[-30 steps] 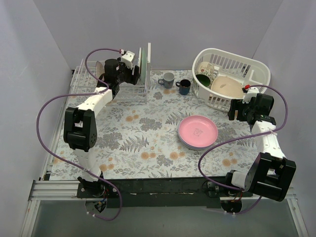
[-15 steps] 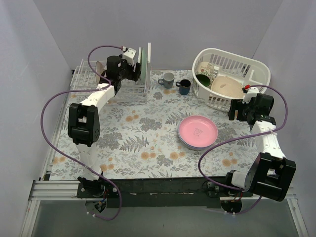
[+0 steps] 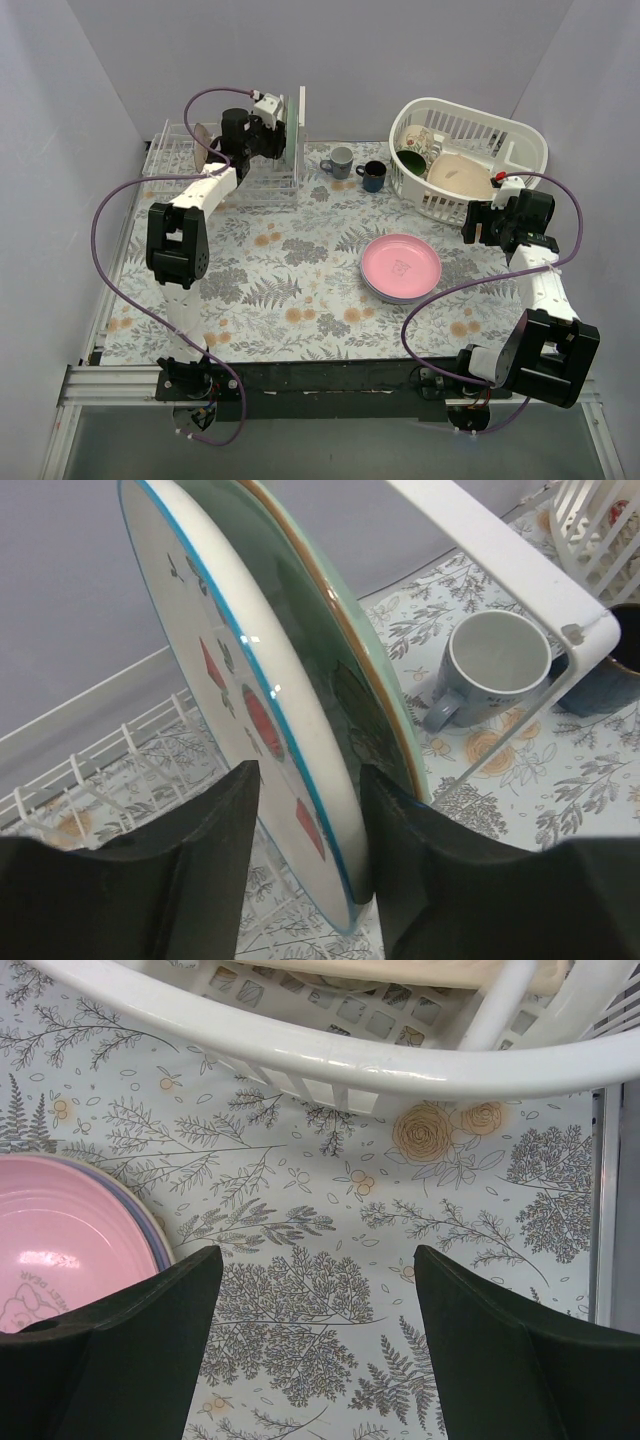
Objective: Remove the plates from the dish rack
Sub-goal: Unload the plate from the dish rack.
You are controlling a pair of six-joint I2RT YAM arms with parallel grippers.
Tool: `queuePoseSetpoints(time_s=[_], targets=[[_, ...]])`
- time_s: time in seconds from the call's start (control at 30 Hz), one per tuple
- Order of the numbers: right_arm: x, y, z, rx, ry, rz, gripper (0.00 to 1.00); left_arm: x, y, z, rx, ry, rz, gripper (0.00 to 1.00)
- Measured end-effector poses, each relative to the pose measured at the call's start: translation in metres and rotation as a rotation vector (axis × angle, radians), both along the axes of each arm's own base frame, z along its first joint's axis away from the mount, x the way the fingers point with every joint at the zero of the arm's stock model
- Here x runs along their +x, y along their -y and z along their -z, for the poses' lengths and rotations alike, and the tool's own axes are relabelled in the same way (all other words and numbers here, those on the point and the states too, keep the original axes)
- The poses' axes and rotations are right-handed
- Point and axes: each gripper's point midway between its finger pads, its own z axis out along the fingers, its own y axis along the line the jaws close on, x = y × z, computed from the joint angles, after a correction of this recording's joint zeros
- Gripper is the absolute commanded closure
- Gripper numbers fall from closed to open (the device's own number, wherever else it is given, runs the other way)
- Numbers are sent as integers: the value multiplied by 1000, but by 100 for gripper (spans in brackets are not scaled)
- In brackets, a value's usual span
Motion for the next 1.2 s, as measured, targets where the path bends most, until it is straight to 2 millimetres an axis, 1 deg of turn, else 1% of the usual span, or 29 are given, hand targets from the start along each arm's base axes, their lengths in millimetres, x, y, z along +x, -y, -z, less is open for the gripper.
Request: queuePoseSetpoints(time_s=[0.07, 0.13, 0.17, 0.27, 0.3, 0.37, 0.6, 0.77, 0.87, 1.03, 1.2], targets=[[0, 0, 0, -1, 0, 1, 15, -2, 3, 1, -8, -7, 12, 72], [0, 0, 0, -1, 0, 1, 15, -3, 6, 0, -15, -11, 23, 74], [0, 0, 0, -1, 0, 1, 15, -4, 7, 1, -17, -12, 27, 79], [0, 0, 0, -1, 0, 2, 15, -3, 6, 1, -19, -15, 14, 86], [0, 0, 0, -2, 0, 2, 15, -3, 6, 1, -21, -15, 14, 94], [0, 0, 0, -1, 0, 1, 15, -3, 4, 2, -27, -16, 11, 100], [0, 0, 0, -1, 0, 1, 15, -4, 3, 3, -56, -6, -6, 100], [0, 0, 0, -1, 0, 1, 15, -3, 0, 3, -119, -20, -30, 100], [0, 0, 0, -1, 0, 1, 15, -2, -6, 1, -171, -45, -48, 100], [0, 0, 1, 0, -4, 1, 15, -2, -21, -3, -265, -95, -71, 100], [0, 0, 3, 1, -9, 1, 15, -5, -25, -6, -319, -133, -74, 100]])
